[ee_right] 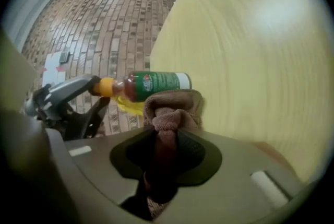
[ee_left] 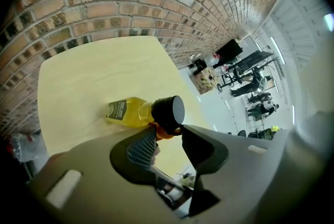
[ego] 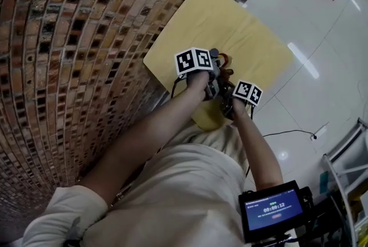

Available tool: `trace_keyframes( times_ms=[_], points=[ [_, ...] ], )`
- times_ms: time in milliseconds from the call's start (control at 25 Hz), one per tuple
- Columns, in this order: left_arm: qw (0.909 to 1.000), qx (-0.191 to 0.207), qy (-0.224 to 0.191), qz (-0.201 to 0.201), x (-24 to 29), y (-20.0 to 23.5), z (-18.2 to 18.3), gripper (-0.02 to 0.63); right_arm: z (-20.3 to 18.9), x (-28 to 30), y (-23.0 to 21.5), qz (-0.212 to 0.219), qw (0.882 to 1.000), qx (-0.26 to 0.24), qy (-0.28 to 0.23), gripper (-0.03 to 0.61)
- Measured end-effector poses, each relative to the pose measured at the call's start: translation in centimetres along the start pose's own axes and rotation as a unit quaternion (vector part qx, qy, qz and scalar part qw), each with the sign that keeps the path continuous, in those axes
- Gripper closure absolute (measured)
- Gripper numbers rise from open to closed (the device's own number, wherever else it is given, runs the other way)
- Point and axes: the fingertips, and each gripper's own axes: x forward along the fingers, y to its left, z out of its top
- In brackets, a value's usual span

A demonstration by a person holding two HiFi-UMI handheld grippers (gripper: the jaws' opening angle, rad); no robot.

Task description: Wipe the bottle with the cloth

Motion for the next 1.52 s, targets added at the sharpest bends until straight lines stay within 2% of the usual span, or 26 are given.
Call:
trace_keyframes(
  times_ms=[160,280,320,360,400,440,480,560,600,680,760,800,840,880,920,1000,1080,1120,1200,1280,1400,1520],
  points=[
    [0.9967,0.079,-0.014,-0.016,-1.3,-0.2,-0.6,0.416,-0.9,-4.3,0.0,0.024,0.999,-0.025,-0.003,0.479],
    [0.9868,0.161,-0.014,-0.010,-2.8,0.0,-1.5,0.408,-1.2,-6.9,0.1,0.028,0.999,-0.046,-0.009,0.478],
    [0.9796,0.200,-0.012,-0.005,-3.4,0.0,-1.8,0.408,-1.3,-7.7,0.3,0.029,0.998,-0.056,-0.010,0.479],
    [0.9681,0.250,-0.011,0.002,-4.1,-0.3,-1.9,0.408,-1.4,-8.3,0.5,0.030,0.997,-0.067,-0.009,0.479],
    [0.9502,0.311,-0.013,0.010,-5.0,-0.8,-1.7,0.408,-1.5,-8.9,0.8,0.029,0.996,-0.080,-0.008,0.479],
    [0.9240,0.381,-0.020,0.020,-5.8,-1.6,-1.3,0.408,-1.6,-9.4,1.1,0.029,0.995,-0.091,-0.007,0.479],
    [0.8898,0.455,-0.028,0.028,-6.5,-2.5,-0.6,0.408,-1.7,-9.9,1.4,0.028,0.995,-0.100,-0.007,0.478],
    [0.8085,0.587,-0.029,0.037,-7.1,-4.3,0.8,0.407,-1.8,-10.5,1.8,0.031,0.994,-0.106,-0.011,0.477],
    [0.7676,0.640,-0.012,0.038,-6.9,-4.9,1.2,0.407,-1.8,-10.7,1.9,0.032,0.994,-0.104,-0.015,0.477],
    [0.6900,0.722,0.043,0.037,-5.5,-5.2,1.2,0.405,-1.7,-11.1,1.8,0.033,0.994,-0.098,-0.026,0.477],
    [0.6206,0.778,0.094,0.038,-4.0,-4.8,1.0,0.390,-1.7,-11.4,1.6,0.036,0.995,-0.085,-0.038,0.477],
    [0.5926,0.797,0.111,0.038,-3.3,-4.5,0.9,0.385,-1.8,-11.4,1.7,0.040,0.995,-0.076,-0.044,0.477],
    [0.5713,0.810,0.125,0.039,-2.8,-4.3,0.8,0.381,-1.8,-11.5,1.8,0.044,0.995,-0.067,-0.050,0.477],
    [0.5561,0.819,0.138,0.038,-2.2,-4.0,0.7,0.365,-1.9,-11.5,1.9,0.049,0.995,-0.061,-0.056,0.477],
    [0.5453,0.824,0.152,0.037,-1.7,-3.8,0.5,0.364,-2.0,-11.5,2.2,0.052,0.995,-0.058,-0.060,0.477],
    [0.5298,0.828,0.179,0.040,-0.7,-2.9,0.1,0.360,-2.2,-11.4,2.6,0.058,0.995,-0.056,-0.063,0.477],
    [0.5215,0.829,0.196,0.046,0.2,-2.1,-0.1,0.356,-2.6,-11.2,3.1,0.063,0.994,-0.056,-0.064,0.477],
    [0.5234,0.827,0.201,0.048,0.4,-2.0,-0.1,0.357,-2.7,-11.1,3.3,0.065,0.994,-0.056,-0.064,0.477],
    [0.5336,0.819,0.207,0.048,0.5,-2.2,0.0,0.368,-2.9,-11.0,3.5,0.068,0.994,-0.056,-0.065,0.477],
    [0.5372,0.816,0.206,0.048,0.4,-2.2,0.1,0.376,-3.0,-11.0,3.5,0.068,0.994,-0.055,-0.067,0.477],
    [0.5341,0.817,0.211,0.046,0.1,-1.8,-0.1,0.370,-3.1,-10.7,3.5,0.068,0.994,-0.054,-0.067,0.477],
    [0.5264,0.820,0.219,0.045,0.2,-1.4,-0.5,0.342,-3.1,-10.8,3.4,0.071,0.994,-0.052,-0.065,0.477]
  ],
)
